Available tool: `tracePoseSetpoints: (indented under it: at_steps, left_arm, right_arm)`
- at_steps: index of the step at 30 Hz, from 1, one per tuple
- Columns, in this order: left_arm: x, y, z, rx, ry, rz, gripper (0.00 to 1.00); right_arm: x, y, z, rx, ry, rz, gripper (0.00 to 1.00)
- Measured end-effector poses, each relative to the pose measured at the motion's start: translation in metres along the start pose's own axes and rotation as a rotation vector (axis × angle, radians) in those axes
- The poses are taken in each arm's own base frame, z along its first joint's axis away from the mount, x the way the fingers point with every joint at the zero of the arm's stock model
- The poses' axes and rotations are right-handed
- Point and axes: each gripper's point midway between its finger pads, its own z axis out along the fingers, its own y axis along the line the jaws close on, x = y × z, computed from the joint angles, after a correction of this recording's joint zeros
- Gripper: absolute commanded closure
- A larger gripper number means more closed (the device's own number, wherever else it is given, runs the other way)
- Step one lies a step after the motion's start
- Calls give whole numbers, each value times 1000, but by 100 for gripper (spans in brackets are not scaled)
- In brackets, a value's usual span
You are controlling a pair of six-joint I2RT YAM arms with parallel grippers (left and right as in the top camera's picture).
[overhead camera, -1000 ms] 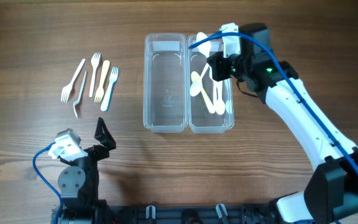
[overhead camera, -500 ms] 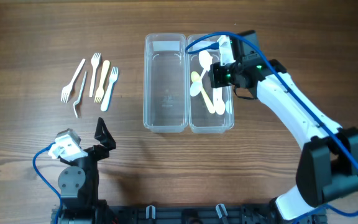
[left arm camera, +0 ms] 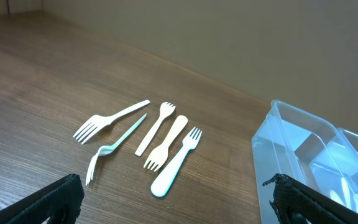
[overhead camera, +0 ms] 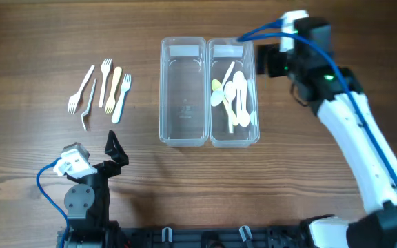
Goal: Pack container
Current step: 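Withdraw the right gripper to the right side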
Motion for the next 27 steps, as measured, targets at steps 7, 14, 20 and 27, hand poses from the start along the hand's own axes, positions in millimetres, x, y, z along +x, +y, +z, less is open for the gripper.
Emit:
tracePoseSetpoints:
  at_steps: [7,14,20,27]
  left_arm:
    - [0,0,0,0,0,0,0]
    - [0,0,0,0,0,0,0]
    - [0,0,0,0,0,0,0]
    - [0,0,0,0,0,0,0]
  right_arm:
    - [21,-96,-16,375,98,-40,0]
    - [35,-162,-28,519,137,55,0]
    - [53,-192,-33,514,172,156,0]
    - [52,-184,-28,455,165,164,0]
